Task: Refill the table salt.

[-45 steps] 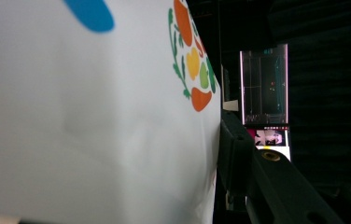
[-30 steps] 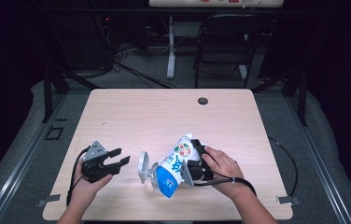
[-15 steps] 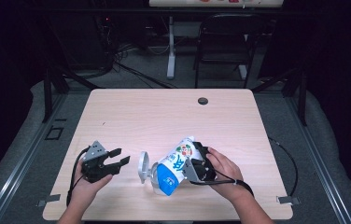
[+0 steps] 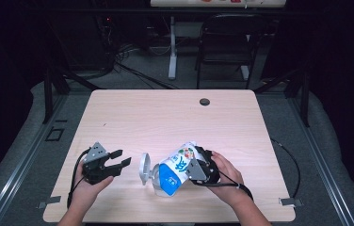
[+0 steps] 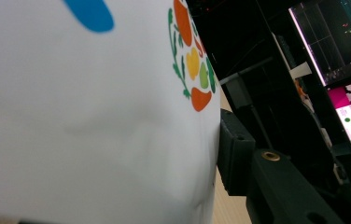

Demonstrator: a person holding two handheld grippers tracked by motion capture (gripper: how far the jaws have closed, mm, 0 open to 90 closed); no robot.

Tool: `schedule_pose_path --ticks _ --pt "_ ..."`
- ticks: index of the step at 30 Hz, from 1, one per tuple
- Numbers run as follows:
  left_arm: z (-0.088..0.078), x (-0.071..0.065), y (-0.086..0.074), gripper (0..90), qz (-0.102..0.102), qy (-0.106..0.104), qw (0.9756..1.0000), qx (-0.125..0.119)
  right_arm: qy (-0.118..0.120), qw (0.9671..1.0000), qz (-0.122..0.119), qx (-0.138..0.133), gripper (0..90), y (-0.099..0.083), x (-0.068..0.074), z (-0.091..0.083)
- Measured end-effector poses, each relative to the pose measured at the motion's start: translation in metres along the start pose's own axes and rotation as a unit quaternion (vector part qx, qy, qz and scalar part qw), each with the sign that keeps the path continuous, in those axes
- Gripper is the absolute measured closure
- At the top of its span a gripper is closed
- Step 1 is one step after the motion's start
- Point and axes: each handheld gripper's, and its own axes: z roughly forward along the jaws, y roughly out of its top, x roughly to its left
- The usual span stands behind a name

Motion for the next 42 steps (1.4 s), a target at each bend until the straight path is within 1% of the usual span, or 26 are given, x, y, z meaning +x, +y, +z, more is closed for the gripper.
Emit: schedule_pose_path --ticks 2,9,10,12,13,14,15,17,19,20,21,22,23,25,26,27,28,31,32,34,36,38,39,40,41,42 --pt "0.000 0.000 0.000 50.2 0.000 0.000 1.0000 -0.002 0.005 1.0000 0.008 -0.001 70.2 -0.001 0.000 0.000" --pt "0.000 0.000 0.000 50.2 0.000 0.000 1.0000 0.000 0.029 0.9979 0.057 -0.003 70.0 -0.006 0.001 0.000" --pt "0.000 0.000 0.000 50.2 0.000 0.000 1.0000 0.001 0.033 0.9978 0.058 0.000 70.0 -0.006 0.001 0.000" --pt "0.000 0.000 0.000 50.2 0.000 -0.001 1.0000 0.001 0.040 0.9966 0.073 -0.004 70.0 -0.008 0.004 0.000" --pt "0.001 0.000 0.000 50.2 -0.001 -0.001 1.0000 -0.002 0.043 0.9965 0.072 0.000 70.0 -0.008 0.004 0.000" --pt "0.000 0.000 0.000 50.2 -0.001 0.000 1.0000 0.000 0.046 0.9952 0.086 -0.004 70.0 -0.010 0.005 0.001" --pt "0.000 0.000 0.000 50.2 -0.001 -0.001 1.0000 0.001 0.051 0.9945 0.091 -0.002 70.0 -0.010 0.006 0.001" --pt "0.000 0.000 0.000 50.2 0.000 -0.002 1.0000 0.001 0.058 0.9921 0.112 -0.006 69.9 -0.012 0.006 0.001" --pt "0.000 0.000 0.000 50.2 0.001 -0.002 1.0000 0.003 0.067 0.9886 0.135 -0.009 69.8 -0.014 0.006 0.001" --pt "0.001 0.000 0.000 50.2 -0.001 -0.002 1.0000 0.002 0.071 0.9879 0.138 -0.006 69.8 -0.015 0.005 0.001" --pt "0.001 0.000 0.000 50.2 -0.001 -0.002 1.0000 0.002 0.076 0.9854 0.152 -0.009 69.7 -0.016 0.004 0.001" --pt "0.001 0.000 0.000 50.2 -0.001 -0.002 1.0000 0.002 0.079 0.9838 0.160 -0.011 69.7 -0.017 0.004 0.001" --pt "0.001 0.000 0.000 50.2 -0.001 -0.002 1.0000 0.002 0.079 0.9838 0.160 -0.011 69.7 -0.017 0.004 0.001" --pt "0.001 0.000 0.000 50.2 0.000 -0.002 1.0000 0.002 0.089 0.9786 0.185 -0.013 69.6 -0.019 0.003 0.002" --pt "0.001 0.000 -0.001 50.2 0.000 -0.002 1.0000 -0.001 0.094 0.9746 0.203 -0.015 69.5 -0.021 0.003 0.002" --pt "0.001 0.000 -0.001 50.2 0.000 -0.002 1.0000 -0.001 0.094 0.9746 0.203 -0.015 69.5 -0.021 0.003 0.002" --pt "0.001 0.000 -0.001 50.2 0.000 -0.002 1.0000 -0.001 0.100 0.9706 0.218 -0.015 69.4 -0.023 0.002 0.003" --pt "0.001 0.000 0.000 50.2 0.000 -0.002 1.0000 0.003 0.107 0.9650 0.239 -0.015 69.2 -0.027 0.001 0.004" --pt "0.001 0.000 0.000 50.2 0.000 -0.002 1.0000 0.003 0.107 0.9635 0.245 -0.016 69.2 -0.028 0.001 0.004" --pt "0.000 0.000 0.000 50.1 0.002 -0.002 1.0000 0.003 0.107 0.9629 0.247 -0.014 69.1 -0.028 0.001 0.004" --pt "0.001 0.000 -0.001 50.1 0.000 -0.001 1.0000 -0.001 0.112 0.9603 0.255 -0.015 69.1 -0.030 0.001 0.004" --pt "0.001 0.000 -0.001 50.2 0.001 -0.001 1.0000 -0.001 0.115 0.9543 0.275 -0.016 69.0 -0.033 0.001 0.005" --pt "0.000 0.000 0.000 50.2 0.002 -0.002 1.0000 0.003 0.118 0.9522 0.282 -0.015 68.8 -0.034 0.000 0.005" --pt "0.000 0.000 0.000 50.2 0.002 -0.001 1.0000 0.003 0.119 0.9491 0.291 -0.018 68.8 -0.035 0.001 0.006" --pt "0.000 0.000 0.000 50.1 0.002 -0.001 1.0000 0.003 0.122 0.9471 0.296 -0.016 68.7 -0.037 0.000 0.006" --pt "0.001 0.000 0.000 50.2 0.001 -0.002 1.0000 0.003 0.123 0.9439 0.306 -0.017 68.7 -0.038 0.000 0.006"
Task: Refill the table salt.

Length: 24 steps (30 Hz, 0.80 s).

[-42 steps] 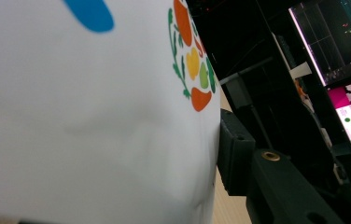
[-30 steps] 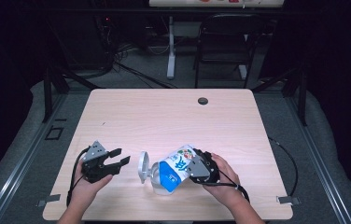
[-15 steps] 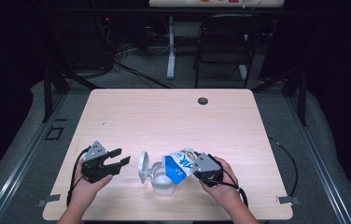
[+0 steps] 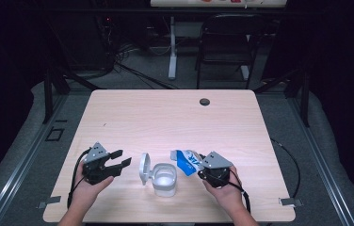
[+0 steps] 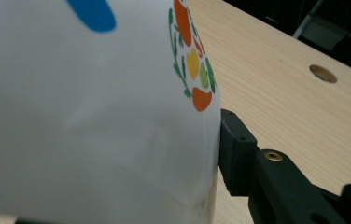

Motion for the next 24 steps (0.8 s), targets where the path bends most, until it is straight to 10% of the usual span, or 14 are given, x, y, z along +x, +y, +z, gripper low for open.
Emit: schedule_pose_path --ticks 24 --pt "0.000 0.000 0.000 50.1 -0.001 0.001 1.0000 0.000 0.018 0.9883 0.151 0.017 67.9 -0.025 -0.021 0.005"
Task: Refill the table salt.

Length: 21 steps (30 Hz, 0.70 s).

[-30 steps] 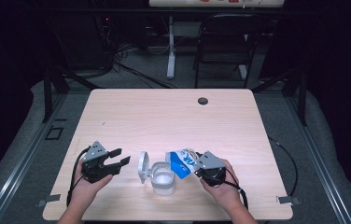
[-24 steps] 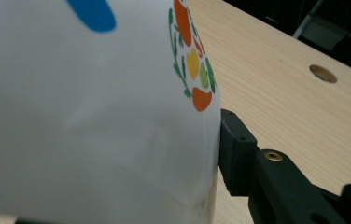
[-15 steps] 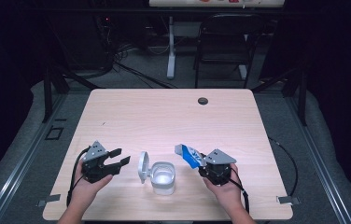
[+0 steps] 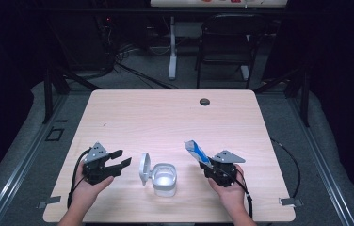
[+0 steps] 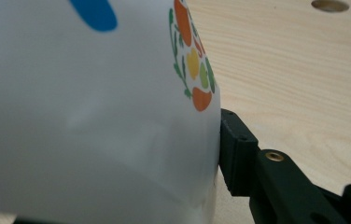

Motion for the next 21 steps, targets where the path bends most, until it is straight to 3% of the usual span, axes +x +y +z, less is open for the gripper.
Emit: schedule_pose_path --ticks 2,6,16,21 --pt "0.0000 -0.0001 0.0000 50.1 0.000 0.000 1.0000 0.000 0.004 0.9998 0.021 -0.002 67.8 -0.0022 -0.0023 0.0012" --pt "0.0002 -0.0001 -0.0001 50.2 0.001 0.000 1.0000 0.000 0.003 0.9993 0.038 0.000 67.7 -0.0056 -0.0059 0.0019" --pt "0.0012 -0.0007 -0.0006 50.2 0.001 0.000 1.0000 -0.003 0.005 0.9982 0.060 0.004 67.9 -0.0064 -0.0071 0.0018" --pt "0.0012 -0.0006 -0.0006 50.2 0.001 0.000 1.0000 -0.003 0.002 0.9981 0.060 0.011 67.4 -0.0069 -0.0084 0.0025"
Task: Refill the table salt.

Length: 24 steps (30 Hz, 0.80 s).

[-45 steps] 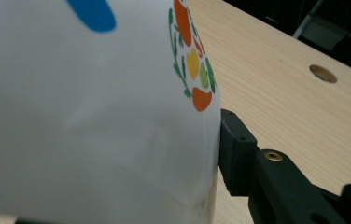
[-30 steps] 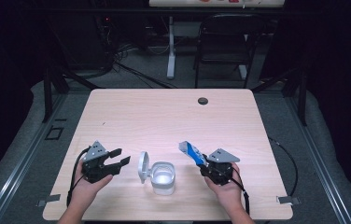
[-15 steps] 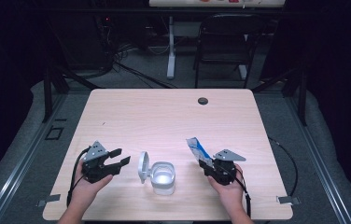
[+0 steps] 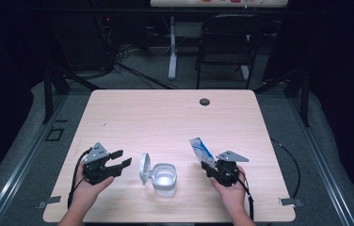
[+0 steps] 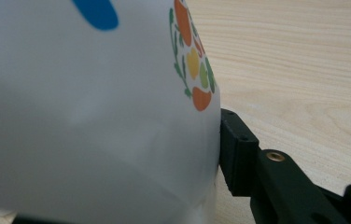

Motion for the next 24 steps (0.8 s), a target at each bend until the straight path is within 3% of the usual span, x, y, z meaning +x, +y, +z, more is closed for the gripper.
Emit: schedule_pose_path --ticks 24 --pt "-0.0003 0.0002 0.0000 50.2 0.000 0.001 1.0000 0.001 -0.009 0.9995 0.019 0.024 65.2 -0.0036 -0.0046 0.0032"
